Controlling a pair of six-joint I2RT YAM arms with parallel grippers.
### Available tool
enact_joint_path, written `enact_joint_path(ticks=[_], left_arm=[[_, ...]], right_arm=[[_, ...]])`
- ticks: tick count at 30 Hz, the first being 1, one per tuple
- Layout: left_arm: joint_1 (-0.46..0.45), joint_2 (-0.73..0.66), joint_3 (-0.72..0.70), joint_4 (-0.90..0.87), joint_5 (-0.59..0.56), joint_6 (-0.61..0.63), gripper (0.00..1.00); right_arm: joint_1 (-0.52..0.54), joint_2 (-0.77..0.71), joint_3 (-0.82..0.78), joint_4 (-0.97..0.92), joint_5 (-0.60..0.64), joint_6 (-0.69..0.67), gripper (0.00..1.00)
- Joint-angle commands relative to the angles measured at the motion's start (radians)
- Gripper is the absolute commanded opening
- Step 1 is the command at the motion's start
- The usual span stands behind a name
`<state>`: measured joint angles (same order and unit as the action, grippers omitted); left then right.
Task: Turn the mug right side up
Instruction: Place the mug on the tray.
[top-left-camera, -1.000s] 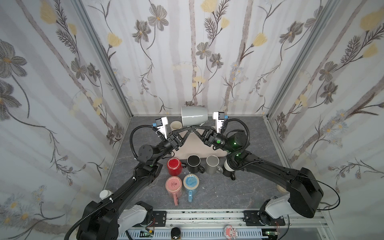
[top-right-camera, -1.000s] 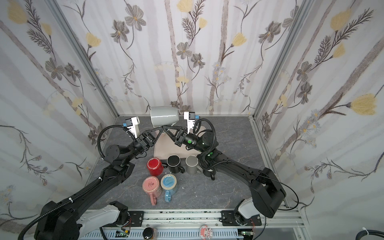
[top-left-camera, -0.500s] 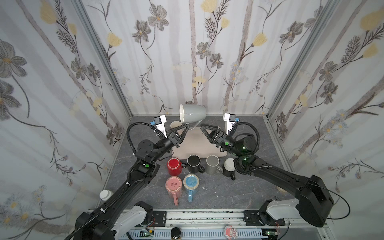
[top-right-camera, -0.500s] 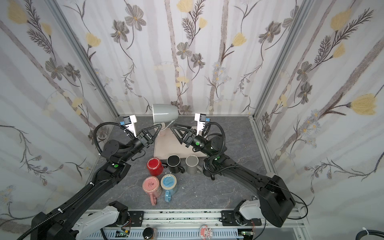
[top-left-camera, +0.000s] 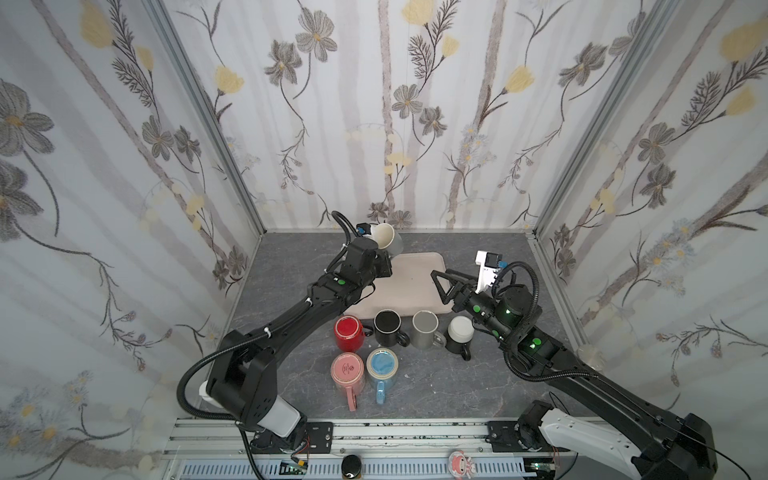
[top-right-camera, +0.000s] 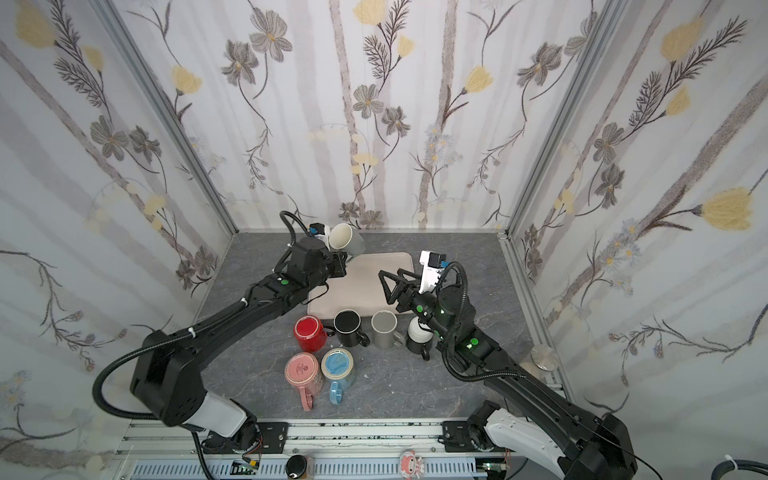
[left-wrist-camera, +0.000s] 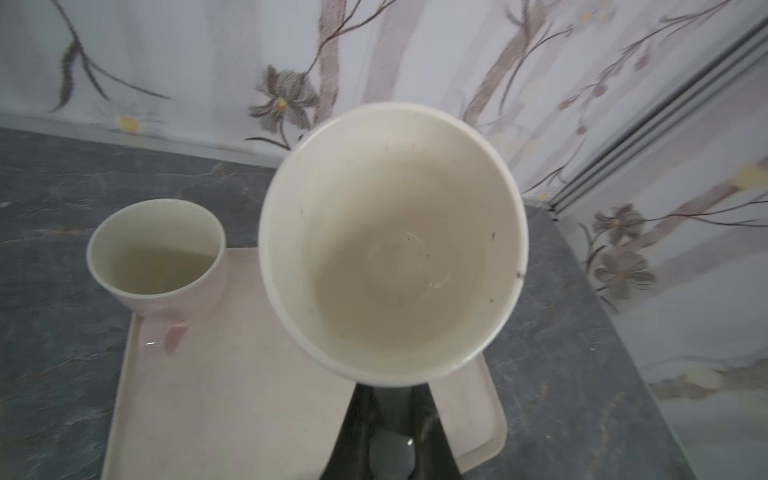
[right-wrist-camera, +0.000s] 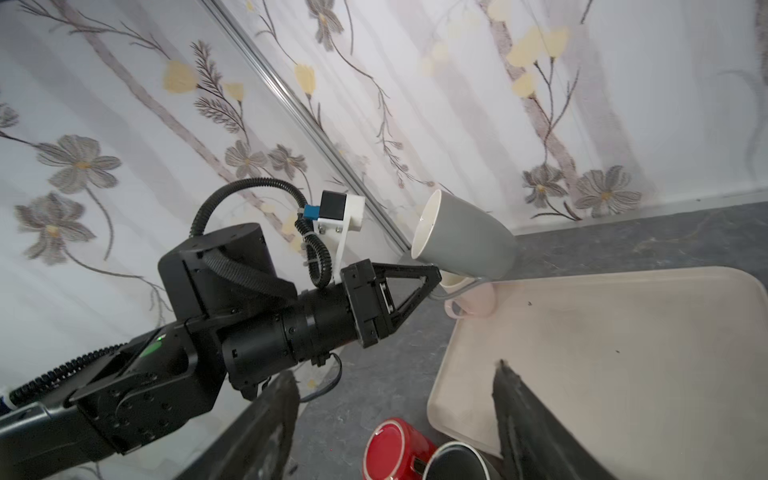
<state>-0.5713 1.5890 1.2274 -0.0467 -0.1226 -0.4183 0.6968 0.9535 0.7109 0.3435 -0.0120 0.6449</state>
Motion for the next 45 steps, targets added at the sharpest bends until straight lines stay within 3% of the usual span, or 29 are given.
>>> enact_joint_path(ticks=[1, 9, 12, 34, 35, 38, 39, 45], left_arm=[[0.001, 0.097, 0.086, -0.021, -0.170, 0.064, 0.00], [0.012, 0.362, 0.313, -0.112, -0.233, 0.071, 0.00], [0.035, 0.422, 0.358, -0.155, -0.209, 0.035, 0.00], [0.037, 0.561, 0.415, -0.195, -0.227, 0.038, 0.00], [0.036, 0.564, 0.417, -0.201, -0.224, 0.036, 0.04], [0.036, 0.562, 0.405, -0.206, -0.217, 0.028, 0.34], [0.036, 0.557, 0.398, -0.204, -0.217, 0.026, 0.40], [0.037, 0.485, 0.343, -0.169, -0.210, 0.018, 0.55]], right_arm=[[-0.009, -0.045, -0.016, -0.095, 0.072, -0.053, 0.75], [-0.048, -0.163, -0.065, -0.186, 0.124, -0.080, 0.75], [-0.064, -0.206, -0.095, -0.198, 0.129, -0.076, 0.75], [-0.167, -0.279, -0.116, -0.260, 0.092, -0.078, 0.78], [-0.168, -0.279, -0.114, -0.261, 0.092, -0.077, 0.79], [-0.171, -0.274, -0.107, -0.261, 0.092, -0.073, 0.82], [-0.173, -0.272, -0.104, -0.264, 0.090, -0.073, 0.82], [-0.174, -0.254, -0.085, -0.289, 0.086, -0.070, 0.84]])
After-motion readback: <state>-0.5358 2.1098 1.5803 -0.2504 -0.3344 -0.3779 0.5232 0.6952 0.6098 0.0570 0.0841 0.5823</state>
